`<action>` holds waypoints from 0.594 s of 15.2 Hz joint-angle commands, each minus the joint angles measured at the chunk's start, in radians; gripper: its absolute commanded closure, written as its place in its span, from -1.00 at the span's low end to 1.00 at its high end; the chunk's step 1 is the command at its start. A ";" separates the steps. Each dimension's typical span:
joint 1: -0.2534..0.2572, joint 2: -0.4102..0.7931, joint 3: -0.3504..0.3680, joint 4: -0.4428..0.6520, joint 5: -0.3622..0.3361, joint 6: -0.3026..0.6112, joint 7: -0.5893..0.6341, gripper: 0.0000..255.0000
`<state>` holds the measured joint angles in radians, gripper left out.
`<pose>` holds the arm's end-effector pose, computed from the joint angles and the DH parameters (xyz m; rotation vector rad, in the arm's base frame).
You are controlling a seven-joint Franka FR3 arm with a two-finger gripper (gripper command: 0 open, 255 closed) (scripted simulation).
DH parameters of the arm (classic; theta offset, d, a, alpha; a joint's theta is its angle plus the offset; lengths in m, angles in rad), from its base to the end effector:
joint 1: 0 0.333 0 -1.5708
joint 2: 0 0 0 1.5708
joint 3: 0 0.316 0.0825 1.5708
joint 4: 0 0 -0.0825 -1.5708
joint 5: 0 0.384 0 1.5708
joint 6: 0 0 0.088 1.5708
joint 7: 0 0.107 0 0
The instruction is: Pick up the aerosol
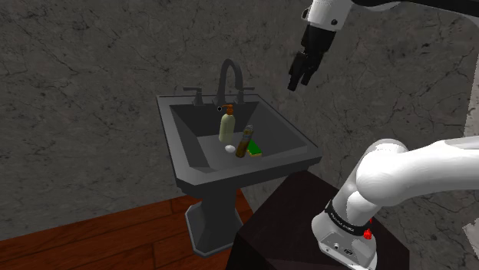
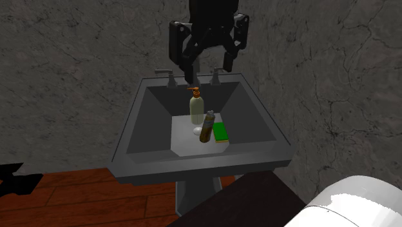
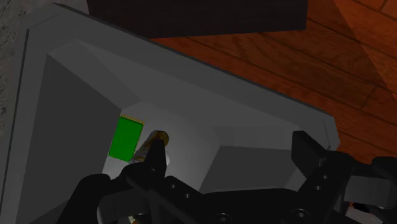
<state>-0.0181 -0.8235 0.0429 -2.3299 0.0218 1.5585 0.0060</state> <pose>0.2956 0.0144 0.6127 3.1313 0.0105 0.0810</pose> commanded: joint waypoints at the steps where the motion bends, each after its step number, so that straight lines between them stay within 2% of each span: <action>1: 0.000 0.000 0.000 0.000 0.000 0.000 0.000 -1.00; 9: -0.081 0.220 0.023 -0.044 0.011 0.239 0.172 -1.00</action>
<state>-0.0878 -0.6390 0.0657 -2.3693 0.0334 1.7590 0.1578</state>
